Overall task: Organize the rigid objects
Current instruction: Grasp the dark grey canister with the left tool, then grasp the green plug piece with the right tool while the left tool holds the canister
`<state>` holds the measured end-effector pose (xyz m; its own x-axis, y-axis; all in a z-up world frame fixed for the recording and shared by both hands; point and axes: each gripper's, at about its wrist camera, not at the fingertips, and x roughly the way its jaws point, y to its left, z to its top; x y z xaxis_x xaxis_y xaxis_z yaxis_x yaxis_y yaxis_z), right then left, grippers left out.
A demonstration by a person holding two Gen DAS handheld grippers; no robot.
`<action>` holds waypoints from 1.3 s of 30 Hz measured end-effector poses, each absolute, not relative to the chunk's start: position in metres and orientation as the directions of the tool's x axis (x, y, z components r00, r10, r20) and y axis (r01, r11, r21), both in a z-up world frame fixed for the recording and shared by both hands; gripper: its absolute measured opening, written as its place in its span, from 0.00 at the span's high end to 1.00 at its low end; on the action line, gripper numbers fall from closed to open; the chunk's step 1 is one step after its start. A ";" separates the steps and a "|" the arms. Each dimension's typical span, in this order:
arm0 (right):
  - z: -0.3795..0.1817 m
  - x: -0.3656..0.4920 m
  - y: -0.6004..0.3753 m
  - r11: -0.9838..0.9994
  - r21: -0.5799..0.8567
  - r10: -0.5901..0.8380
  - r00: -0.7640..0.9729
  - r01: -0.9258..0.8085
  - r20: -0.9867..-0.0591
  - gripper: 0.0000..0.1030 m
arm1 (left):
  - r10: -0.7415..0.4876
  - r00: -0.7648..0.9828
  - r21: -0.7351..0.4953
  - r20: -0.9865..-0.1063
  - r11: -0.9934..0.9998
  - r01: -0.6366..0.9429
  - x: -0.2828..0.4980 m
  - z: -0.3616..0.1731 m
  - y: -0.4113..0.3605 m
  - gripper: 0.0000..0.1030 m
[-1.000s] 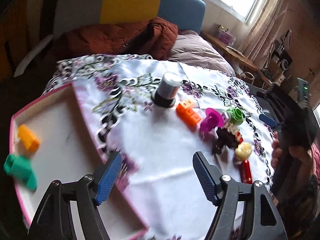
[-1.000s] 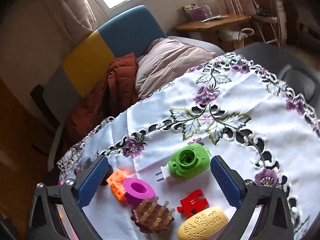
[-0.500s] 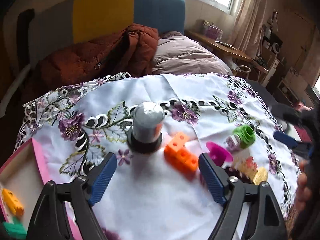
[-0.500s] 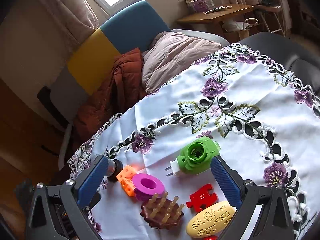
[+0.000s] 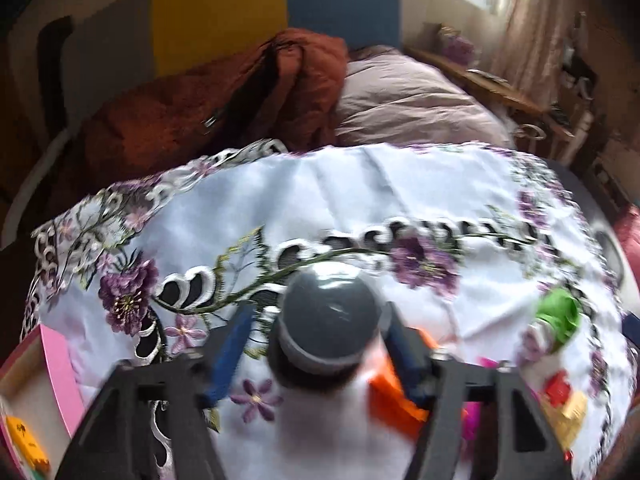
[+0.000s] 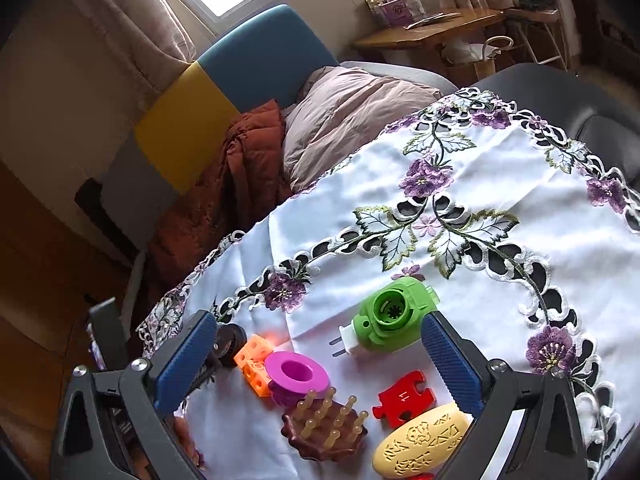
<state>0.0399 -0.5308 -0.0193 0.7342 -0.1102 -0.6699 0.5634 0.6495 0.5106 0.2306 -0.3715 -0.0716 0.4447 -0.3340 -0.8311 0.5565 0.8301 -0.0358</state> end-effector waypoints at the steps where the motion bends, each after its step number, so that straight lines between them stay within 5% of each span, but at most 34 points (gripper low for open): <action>1: -0.020 0.040 -0.532 0.650 0.505 -0.117 0.731 0.568 -0.673 0.00 | -0.346 0.422 -0.063 -0.838 0.829 0.556 0.234 -0.075 -0.371 0.57; 15: -0.039 0.006 -0.577 0.431 0.597 -0.174 0.711 0.677 -0.681 0.00 | -0.492 0.398 -0.192 -0.774 0.782 0.593 0.137 -0.040 -0.310 0.57; 32: -0.066 0.022 -0.575 0.451 0.522 -0.113 0.627 0.724 -0.771 0.01 | -0.537 0.393 -0.225 -0.747 0.760 0.610 0.044 -0.018 -0.219 0.57; 36: -0.072 0.032 -0.566 0.489 0.523 -0.053 0.622 0.698 -0.781 0.17 | -0.534 0.422 -0.224 -0.732 0.775 0.591 0.040 -0.012 -0.196 0.57; 39: -0.078 0.039 -0.560 0.499 0.559 0.016 0.638 0.662 -0.770 0.20 | -0.531 0.437 -0.233 -0.726 0.788 0.569 0.040 -0.011 -0.180 0.57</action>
<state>0.0395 -0.5600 -0.0783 0.6379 0.0164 -0.7699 0.6621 0.4989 0.5592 0.0395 -0.1796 -0.0106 0.4370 -0.5308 -0.7261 0.5694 0.7882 -0.2335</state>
